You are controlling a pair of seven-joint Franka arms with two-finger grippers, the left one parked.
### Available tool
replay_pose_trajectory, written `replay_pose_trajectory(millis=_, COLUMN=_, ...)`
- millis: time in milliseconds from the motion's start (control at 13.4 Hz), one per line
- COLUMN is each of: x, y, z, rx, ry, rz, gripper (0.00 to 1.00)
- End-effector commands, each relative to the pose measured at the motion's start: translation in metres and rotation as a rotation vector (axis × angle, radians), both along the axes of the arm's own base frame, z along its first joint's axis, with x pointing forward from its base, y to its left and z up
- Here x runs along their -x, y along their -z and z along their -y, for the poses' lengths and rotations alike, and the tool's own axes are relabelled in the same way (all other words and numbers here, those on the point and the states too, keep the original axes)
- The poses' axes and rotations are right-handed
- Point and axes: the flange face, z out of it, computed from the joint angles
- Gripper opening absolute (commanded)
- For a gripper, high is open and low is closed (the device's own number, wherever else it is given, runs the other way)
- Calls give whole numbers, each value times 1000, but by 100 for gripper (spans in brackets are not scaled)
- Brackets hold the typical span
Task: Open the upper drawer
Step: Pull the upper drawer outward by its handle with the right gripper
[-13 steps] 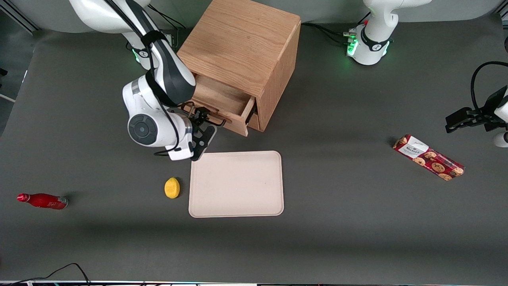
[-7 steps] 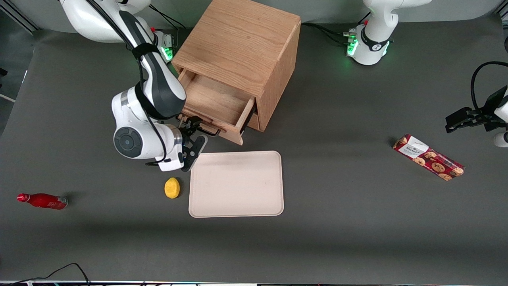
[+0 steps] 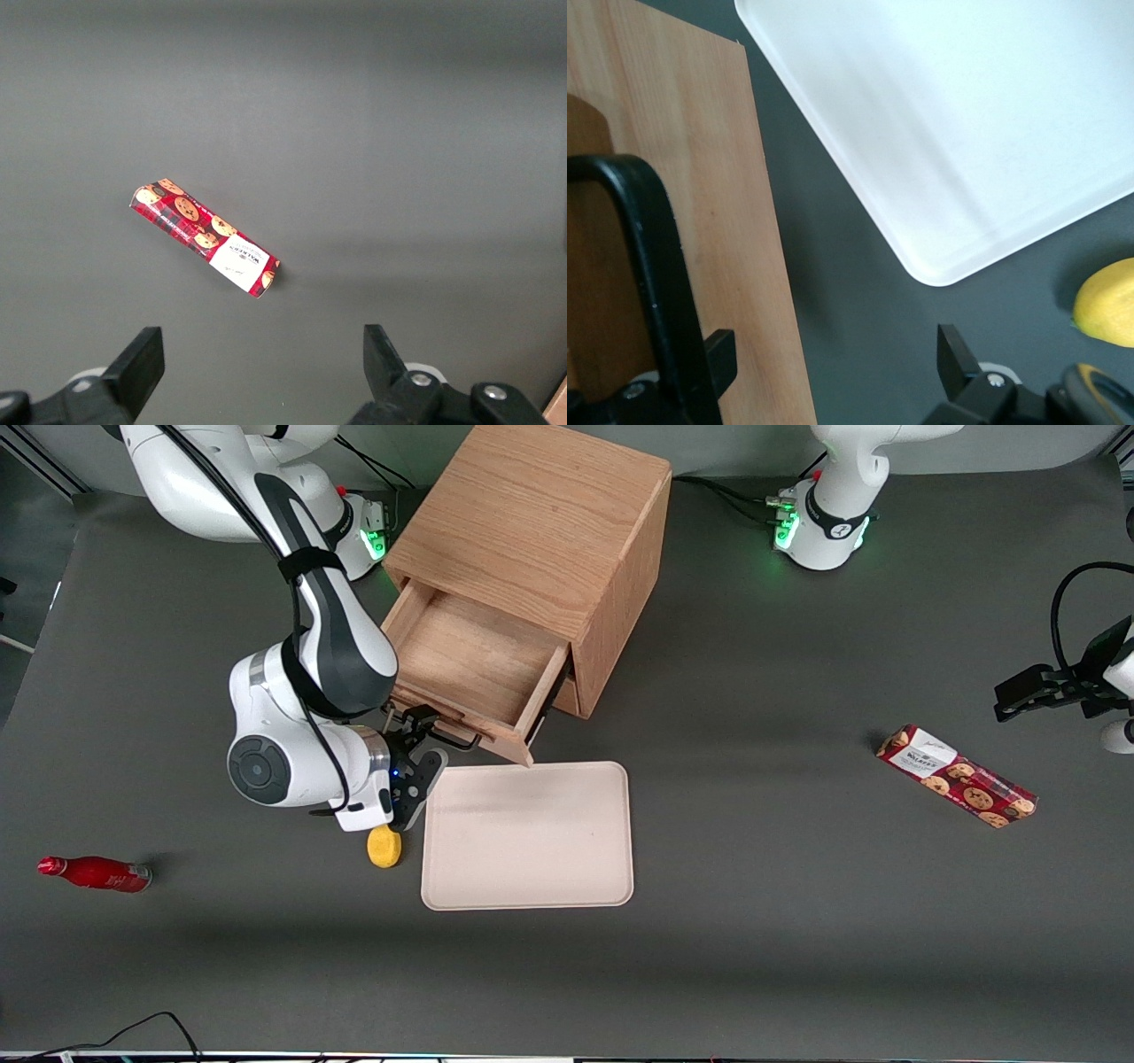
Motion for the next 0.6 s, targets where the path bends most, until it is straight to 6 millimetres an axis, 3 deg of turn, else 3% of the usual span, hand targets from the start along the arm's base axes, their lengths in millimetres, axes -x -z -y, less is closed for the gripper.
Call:
replay_pose_trajectory(millis=0, x=-18, y=22, z=5, rx=-16, ry=-35, rz=13, gripper=100)
replay_pose_trajectory(millis=521, x=-33, y=23, z=17, rx=-16, ry=-16, rz=31, gripper=100)
